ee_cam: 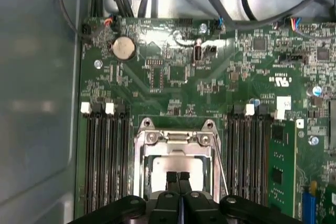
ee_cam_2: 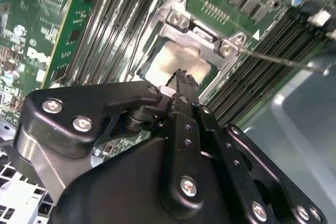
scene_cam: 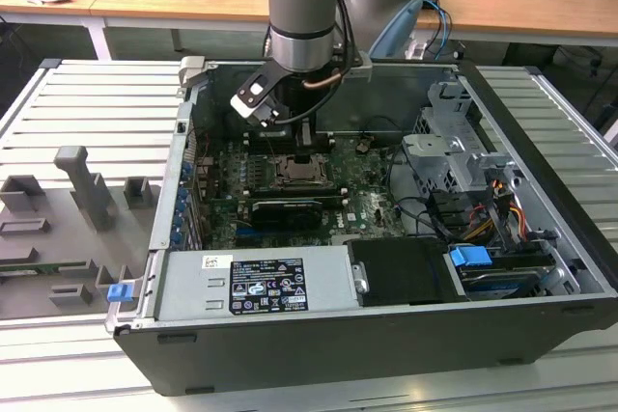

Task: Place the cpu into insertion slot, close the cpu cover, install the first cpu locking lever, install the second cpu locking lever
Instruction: 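Close the cpu cover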

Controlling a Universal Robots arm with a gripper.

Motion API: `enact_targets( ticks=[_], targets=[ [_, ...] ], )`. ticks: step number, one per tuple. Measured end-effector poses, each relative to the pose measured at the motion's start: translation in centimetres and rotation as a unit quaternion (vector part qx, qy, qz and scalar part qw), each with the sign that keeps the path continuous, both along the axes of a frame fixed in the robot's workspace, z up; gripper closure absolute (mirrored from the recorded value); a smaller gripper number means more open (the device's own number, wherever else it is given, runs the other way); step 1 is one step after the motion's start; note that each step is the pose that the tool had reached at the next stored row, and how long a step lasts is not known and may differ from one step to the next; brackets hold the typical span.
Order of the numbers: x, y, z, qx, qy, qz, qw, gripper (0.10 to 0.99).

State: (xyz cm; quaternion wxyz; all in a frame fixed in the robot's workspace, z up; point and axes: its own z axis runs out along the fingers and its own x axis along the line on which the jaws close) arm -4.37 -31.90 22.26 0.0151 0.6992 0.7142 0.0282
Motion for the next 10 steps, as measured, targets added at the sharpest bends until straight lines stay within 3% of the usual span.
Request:
enact_targets(
  ticks=[6, 10],
  targets=[
    [-1.39, -0.03, -0.99, 0.0015, 0.0, 0.004, 1.0, 0.98],
    [-1.49, -0.03, -1.64, 0.0015, 0.0, 0.004, 1.0, 0.98]
  ],
)
